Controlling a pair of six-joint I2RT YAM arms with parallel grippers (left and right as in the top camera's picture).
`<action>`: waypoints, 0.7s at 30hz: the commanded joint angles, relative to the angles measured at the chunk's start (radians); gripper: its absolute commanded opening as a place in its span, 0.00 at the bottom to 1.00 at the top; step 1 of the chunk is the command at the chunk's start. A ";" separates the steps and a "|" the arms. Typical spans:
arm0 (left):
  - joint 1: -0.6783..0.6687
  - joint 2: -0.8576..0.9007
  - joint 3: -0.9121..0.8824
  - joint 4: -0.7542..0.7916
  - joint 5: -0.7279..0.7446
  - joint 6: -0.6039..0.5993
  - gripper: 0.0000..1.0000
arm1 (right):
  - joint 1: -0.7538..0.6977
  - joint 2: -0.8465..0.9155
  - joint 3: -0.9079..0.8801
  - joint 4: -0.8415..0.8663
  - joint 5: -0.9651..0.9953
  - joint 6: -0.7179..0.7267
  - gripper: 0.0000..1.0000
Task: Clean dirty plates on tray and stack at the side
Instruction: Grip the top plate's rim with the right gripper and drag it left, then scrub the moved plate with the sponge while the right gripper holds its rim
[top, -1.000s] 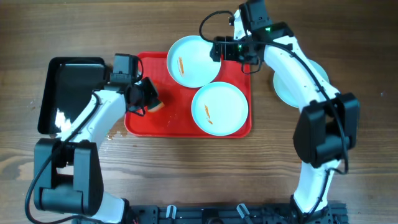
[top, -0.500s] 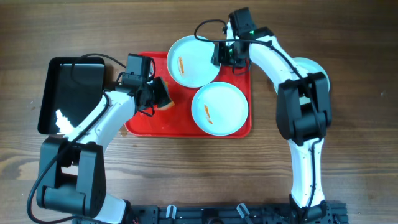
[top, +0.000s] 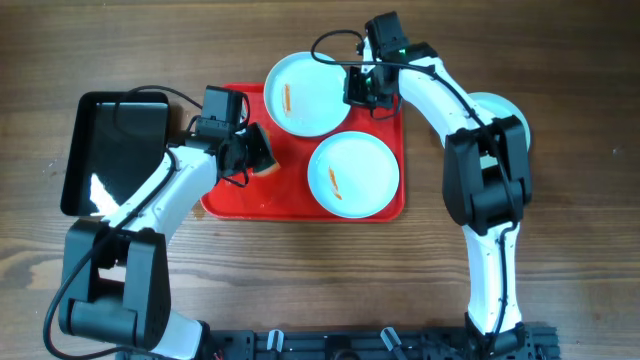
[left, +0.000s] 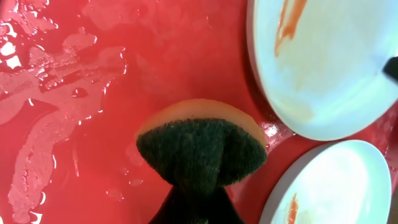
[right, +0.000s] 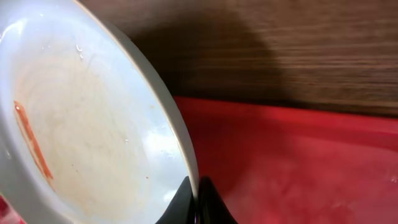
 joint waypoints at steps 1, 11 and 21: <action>-0.002 -0.097 -0.006 -0.023 0.030 -0.013 0.04 | 0.089 -0.085 0.031 -0.010 0.076 0.087 0.04; -0.002 -0.370 -0.006 -0.243 -0.216 -0.018 0.04 | 0.255 -0.085 0.031 -0.164 0.209 0.164 0.04; 0.000 -0.197 -0.007 -0.261 -0.335 -0.018 0.04 | 0.391 -0.085 -0.129 -0.163 0.191 0.207 0.05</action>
